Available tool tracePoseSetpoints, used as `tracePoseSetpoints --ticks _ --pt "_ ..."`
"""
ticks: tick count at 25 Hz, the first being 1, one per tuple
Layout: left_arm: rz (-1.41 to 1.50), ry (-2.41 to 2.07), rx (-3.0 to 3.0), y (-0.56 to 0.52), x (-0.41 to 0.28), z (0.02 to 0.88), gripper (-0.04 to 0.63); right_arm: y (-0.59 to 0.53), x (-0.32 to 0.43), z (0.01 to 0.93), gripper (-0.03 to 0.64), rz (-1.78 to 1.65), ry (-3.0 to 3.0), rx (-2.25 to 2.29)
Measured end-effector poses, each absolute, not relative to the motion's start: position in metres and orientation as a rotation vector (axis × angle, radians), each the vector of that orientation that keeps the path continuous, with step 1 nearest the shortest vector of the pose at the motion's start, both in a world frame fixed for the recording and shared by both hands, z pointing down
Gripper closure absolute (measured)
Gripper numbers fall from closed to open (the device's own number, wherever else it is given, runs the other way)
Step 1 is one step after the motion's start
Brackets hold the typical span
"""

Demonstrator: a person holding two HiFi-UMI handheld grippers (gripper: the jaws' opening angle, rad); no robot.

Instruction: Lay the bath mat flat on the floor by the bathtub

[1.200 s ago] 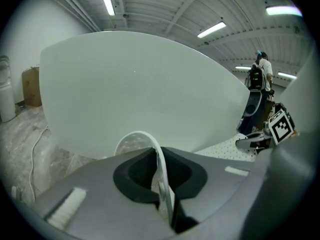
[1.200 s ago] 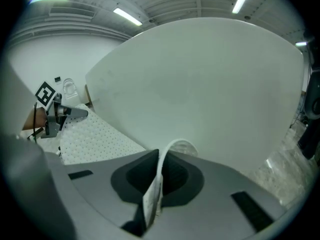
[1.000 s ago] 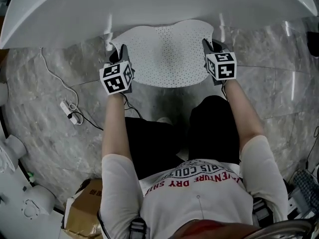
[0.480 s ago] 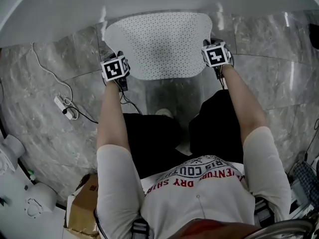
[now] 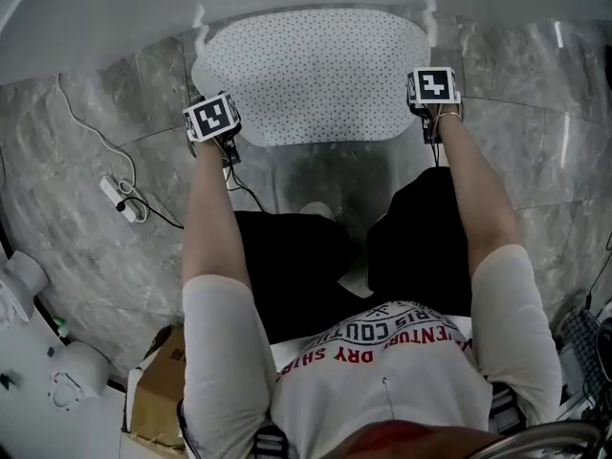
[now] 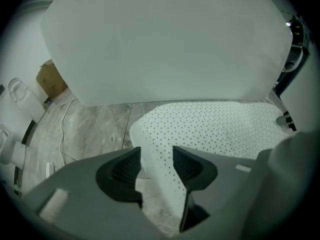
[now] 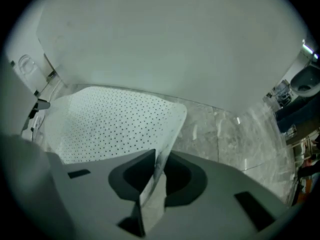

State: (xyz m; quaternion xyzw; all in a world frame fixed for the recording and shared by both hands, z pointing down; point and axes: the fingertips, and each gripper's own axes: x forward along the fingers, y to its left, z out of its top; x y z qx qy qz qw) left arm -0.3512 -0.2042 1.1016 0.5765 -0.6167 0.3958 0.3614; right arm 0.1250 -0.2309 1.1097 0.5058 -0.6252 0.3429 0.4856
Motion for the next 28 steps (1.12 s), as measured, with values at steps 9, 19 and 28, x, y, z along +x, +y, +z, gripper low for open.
tracePoseSetpoints --ticks 9,19,28 --pt "0.89 -1.624 1.44 -0.214 -0.352 1.1 0.273 -0.245 0.14 1.103 0.313 0.799 -1.496 1.298" --pt "0.82 -1.622 1.625 -0.258 -0.301 1.058 0.583 -0.268 0.087 1.054 0.525 0.711 -1.832 1.282" --pt "0.543 -1.568 1.985 -0.278 -0.222 0.957 0.584 -0.262 0.052 0.98 0.607 0.758 -2.044 1.443"
